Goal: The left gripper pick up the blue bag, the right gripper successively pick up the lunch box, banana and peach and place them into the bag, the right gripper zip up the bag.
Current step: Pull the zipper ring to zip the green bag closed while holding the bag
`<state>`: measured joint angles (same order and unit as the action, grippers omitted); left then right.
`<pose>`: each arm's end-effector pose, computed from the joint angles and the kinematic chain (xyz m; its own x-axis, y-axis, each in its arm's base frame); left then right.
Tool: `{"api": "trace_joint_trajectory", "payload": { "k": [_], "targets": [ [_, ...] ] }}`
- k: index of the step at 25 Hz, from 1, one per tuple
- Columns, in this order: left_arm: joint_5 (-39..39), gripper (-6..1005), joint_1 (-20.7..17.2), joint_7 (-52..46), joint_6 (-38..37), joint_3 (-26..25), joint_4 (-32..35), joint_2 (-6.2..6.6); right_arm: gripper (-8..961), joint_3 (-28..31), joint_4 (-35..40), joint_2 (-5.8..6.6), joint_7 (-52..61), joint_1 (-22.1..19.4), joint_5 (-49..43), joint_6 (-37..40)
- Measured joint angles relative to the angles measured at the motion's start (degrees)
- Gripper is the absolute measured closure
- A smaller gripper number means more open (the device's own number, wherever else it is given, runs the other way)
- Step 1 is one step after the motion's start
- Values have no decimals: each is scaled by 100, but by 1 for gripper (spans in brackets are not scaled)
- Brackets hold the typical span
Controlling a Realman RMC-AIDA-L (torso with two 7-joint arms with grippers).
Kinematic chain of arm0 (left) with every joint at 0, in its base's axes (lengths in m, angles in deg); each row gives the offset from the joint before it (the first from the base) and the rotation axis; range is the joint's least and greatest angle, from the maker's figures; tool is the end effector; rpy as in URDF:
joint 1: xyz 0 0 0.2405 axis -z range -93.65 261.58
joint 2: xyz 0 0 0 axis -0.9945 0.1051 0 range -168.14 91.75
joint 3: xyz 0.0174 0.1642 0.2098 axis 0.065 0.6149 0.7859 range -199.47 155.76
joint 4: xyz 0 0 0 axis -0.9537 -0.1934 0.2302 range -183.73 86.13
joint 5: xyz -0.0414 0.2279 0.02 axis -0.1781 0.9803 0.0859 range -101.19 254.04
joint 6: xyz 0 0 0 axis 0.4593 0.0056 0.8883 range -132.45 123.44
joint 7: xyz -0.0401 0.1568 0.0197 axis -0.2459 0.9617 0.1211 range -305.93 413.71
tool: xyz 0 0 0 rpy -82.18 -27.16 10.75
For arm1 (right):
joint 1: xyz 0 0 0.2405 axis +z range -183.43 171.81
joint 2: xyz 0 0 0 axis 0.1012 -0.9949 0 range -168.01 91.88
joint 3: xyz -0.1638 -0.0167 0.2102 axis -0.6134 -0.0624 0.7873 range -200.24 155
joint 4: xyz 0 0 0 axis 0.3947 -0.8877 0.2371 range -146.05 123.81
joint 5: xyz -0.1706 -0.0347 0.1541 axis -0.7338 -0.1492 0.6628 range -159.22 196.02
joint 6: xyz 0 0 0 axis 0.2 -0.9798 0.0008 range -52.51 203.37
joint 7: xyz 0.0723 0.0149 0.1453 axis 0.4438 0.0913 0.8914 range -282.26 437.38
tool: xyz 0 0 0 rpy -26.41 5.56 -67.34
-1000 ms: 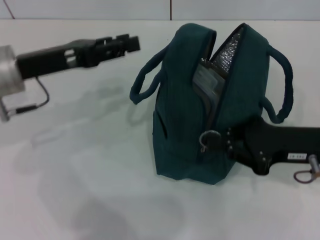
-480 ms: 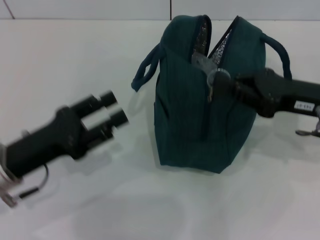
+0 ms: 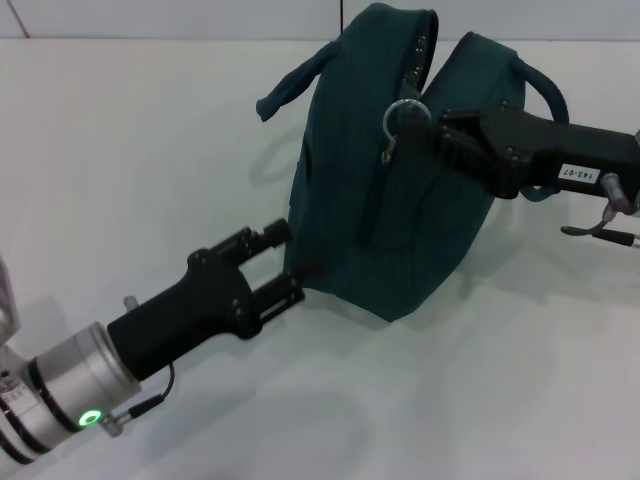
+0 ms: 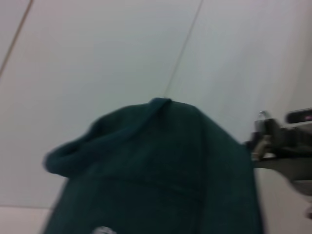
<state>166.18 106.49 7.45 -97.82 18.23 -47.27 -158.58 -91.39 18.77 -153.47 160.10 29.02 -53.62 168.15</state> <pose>-0.2945 0.2615 -0.0933 0.4596 0.2658 0.8474 0.6169 -0.7819 -0.0894 0.1781 0.3688 -0.0264 0.5685 -0.3202 -0.7579 -0.3349 -0.9314 0.1422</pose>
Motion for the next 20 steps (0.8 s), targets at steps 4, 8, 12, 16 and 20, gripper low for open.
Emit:
{"api": "trace_joint_trajectory", "payload": {
  "k": [4,8,12,16,20],
  "targets": [
    [-498,367,61,558,235,-5,-338,-8,951,-19,-10,0,-21,7,-12,66],
    [-649,366,101,639,268,9,-377,-2,951,-23,-10,0,-25,-28,-14,143],
    [-499,364,290,364,287,143,-315,26,951,-22,-10,0,-32,-46,-14,195],
    [-308,363,483,-12,288,460,-200,36,951,-18,-11,1,-38,-47,-14,200],
    [-292,364,521,-277,282,620,-98,38,951,15,12,0,-55,-47,4,206]
  ]
}}
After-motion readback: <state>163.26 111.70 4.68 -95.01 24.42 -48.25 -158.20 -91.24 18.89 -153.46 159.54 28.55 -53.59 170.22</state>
